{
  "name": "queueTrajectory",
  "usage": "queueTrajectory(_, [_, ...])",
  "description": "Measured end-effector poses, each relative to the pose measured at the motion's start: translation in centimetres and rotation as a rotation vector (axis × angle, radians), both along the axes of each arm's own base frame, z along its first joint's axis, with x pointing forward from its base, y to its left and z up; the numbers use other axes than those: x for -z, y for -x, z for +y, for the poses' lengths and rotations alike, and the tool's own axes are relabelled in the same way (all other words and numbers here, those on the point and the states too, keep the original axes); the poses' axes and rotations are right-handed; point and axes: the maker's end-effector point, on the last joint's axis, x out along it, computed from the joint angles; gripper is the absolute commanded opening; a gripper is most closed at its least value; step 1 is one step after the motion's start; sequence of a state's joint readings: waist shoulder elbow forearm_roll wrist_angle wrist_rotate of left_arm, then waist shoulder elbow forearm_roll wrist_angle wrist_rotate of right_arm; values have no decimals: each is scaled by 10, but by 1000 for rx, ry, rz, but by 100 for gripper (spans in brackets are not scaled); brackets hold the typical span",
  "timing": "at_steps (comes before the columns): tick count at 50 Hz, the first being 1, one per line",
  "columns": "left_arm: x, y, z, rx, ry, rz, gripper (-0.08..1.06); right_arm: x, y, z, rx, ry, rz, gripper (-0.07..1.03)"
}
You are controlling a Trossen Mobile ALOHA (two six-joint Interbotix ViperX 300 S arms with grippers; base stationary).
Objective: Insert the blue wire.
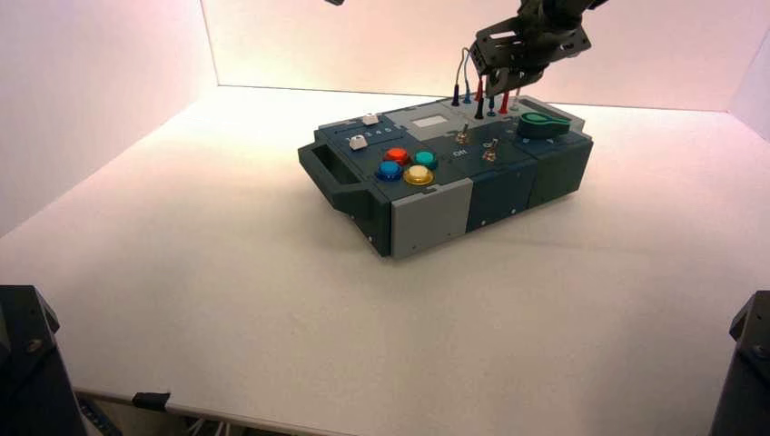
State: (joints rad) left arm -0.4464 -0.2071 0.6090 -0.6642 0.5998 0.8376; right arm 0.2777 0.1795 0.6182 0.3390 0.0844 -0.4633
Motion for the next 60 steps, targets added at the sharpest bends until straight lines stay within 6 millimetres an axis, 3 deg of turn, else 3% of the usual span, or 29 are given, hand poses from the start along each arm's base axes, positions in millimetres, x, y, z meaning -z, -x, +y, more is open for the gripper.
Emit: queueTrajectory(60, [-2,1,0,3,1,-5,-3,16,2,-5,8,13,33,-2])
